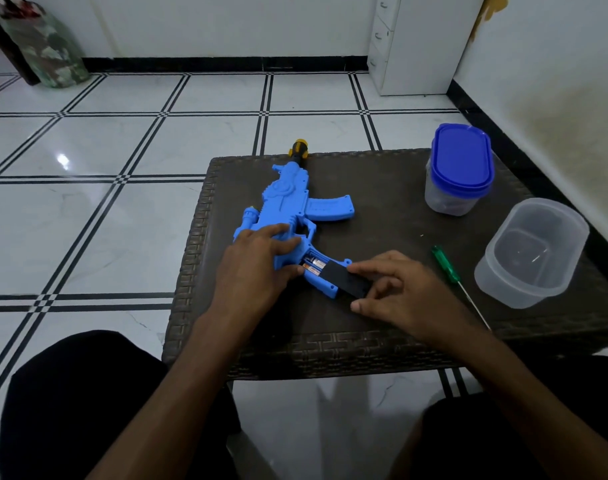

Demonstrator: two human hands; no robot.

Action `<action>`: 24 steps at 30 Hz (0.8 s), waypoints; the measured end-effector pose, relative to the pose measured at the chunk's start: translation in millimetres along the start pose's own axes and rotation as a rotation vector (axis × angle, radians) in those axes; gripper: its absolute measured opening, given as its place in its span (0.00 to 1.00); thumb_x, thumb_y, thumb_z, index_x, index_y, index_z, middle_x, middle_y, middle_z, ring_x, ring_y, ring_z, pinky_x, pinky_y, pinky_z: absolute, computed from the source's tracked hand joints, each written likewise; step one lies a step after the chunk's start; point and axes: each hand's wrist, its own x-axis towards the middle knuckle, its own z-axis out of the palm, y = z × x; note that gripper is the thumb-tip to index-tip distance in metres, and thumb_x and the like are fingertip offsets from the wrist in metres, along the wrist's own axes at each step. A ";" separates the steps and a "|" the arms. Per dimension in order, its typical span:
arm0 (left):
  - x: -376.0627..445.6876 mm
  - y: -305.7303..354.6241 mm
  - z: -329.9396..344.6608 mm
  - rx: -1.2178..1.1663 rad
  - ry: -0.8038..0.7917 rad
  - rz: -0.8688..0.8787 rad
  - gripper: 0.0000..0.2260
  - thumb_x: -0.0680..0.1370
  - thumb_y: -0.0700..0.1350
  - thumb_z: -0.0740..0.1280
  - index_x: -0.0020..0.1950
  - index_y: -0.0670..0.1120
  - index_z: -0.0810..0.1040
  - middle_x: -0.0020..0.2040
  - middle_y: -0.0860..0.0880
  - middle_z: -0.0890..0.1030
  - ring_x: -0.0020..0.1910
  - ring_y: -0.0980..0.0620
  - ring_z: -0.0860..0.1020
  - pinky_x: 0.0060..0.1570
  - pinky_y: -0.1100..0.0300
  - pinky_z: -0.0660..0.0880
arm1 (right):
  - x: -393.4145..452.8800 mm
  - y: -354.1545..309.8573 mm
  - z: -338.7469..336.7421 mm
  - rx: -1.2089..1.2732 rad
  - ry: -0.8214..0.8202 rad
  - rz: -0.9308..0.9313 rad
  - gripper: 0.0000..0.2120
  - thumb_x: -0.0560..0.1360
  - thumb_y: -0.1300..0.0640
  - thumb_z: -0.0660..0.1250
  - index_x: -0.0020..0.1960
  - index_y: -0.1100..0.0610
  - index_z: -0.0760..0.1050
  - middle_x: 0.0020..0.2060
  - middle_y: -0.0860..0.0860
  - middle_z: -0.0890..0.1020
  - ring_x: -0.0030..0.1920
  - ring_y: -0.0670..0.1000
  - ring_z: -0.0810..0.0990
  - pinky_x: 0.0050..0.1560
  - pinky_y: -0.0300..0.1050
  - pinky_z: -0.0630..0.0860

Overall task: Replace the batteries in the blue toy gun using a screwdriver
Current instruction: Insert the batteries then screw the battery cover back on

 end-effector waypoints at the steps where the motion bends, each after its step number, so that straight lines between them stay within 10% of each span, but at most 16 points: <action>1: 0.0 0.0 0.3 -0.001 0.003 0.001 0.22 0.74 0.54 0.72 0.67 0.57 0.76 0.72 0.56 0.71 0.71 0.47 0.67 0.66 0.46 0.70 | -0.6 0.6 0.2 -0.054 0.027 -0.033 0.24 0.67 0.65 0.79 0.61 0.55 0.81 0.52 0.51 0.78 0.34 0.40 0.80 0.42 0.31 0.78; 24: 1.4 -4.2 4.9 0.004 0.012 0.024 0.22 0.74 0.54 0.72 0.68 0.57 0.75 0.73 0.55 0.70 0.70 0.47 0.68 0.66 0.45 0.70 | -4.1 -10.1 -0.1 -0.459 0.100 -0.229 0.19 0.68 0.57 0.78 0.58 0.51 0.83 0.46 0.52 0.79 0.41 0.49 0.79 0.47 0.51 0.80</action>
